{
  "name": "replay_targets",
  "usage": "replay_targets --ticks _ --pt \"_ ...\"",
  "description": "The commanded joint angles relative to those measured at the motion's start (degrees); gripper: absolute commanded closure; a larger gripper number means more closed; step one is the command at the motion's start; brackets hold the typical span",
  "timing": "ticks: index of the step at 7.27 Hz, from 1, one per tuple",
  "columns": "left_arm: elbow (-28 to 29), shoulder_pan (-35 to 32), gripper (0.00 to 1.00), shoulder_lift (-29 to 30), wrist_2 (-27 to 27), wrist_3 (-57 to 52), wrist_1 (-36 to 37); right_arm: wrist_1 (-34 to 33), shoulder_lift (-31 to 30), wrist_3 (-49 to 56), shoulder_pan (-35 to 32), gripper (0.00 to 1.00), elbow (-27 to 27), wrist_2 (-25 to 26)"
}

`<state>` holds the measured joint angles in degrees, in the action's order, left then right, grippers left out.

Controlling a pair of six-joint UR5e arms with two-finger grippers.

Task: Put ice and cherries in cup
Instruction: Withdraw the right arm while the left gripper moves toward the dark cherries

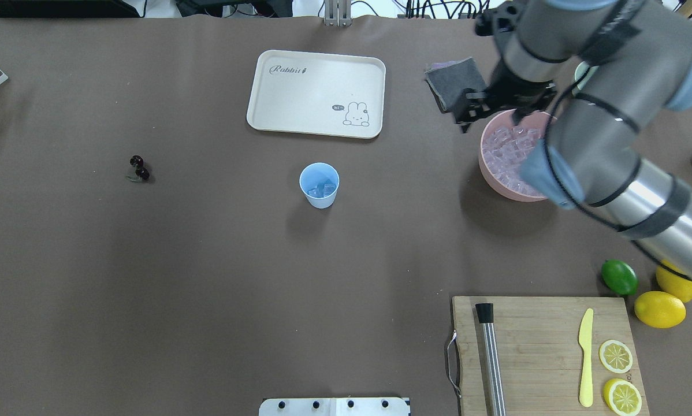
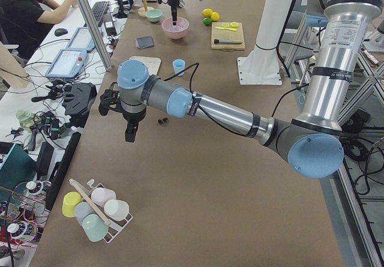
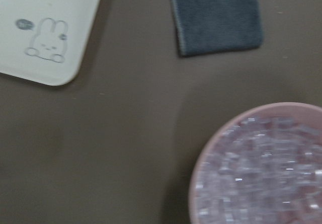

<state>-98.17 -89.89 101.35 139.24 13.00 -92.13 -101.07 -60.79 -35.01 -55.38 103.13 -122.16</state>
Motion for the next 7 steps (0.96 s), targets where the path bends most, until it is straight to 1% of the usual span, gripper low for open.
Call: replay_targets --ticks 1,2,3,4,5,6,7 --pt "-0.4 0.3 0.02 -0.2 0.0 -0.1 -0.1 0.1 -14.7 16.6 -14.6 0.00 -0.4 -7.5" --pt "-0.4 1.9 0.02 0.2 -0.4 0.0 -0.1 1.6 -21.0 23.8 -20.6 0.00 -0.6 -10.2" --pt "-0.6 3.7 0.02 0.3 -0.5 0.0 -0.1 1.8 -23.7 28.7 -25.5 0.00 0.0 -10.8" --pt "-0.8 5.1 0.02 0.9 -0.6 0.1 -0.1 2.0 -25.6 29.6 -26.9 0.00 0.1 -10.7" --pt "-0.9 7.3 0.02 1.3 -0.9 0.4 -0.1 2.0 -25.9 32.4 -27.1 0.00 -0.1 -10.2" --pt "-1.8 11.6 0.02 1.7 -2.2 5.8 -0.7 2.1 -26.1 32.6 -27.9 0.00 0.1 -10.6" --pt "-4.4 19.4 0.02 1.6 -8.3 11.6 -1.8 2.2 -26.1 32.6 -28.0 0.00 0.5 -10.6"
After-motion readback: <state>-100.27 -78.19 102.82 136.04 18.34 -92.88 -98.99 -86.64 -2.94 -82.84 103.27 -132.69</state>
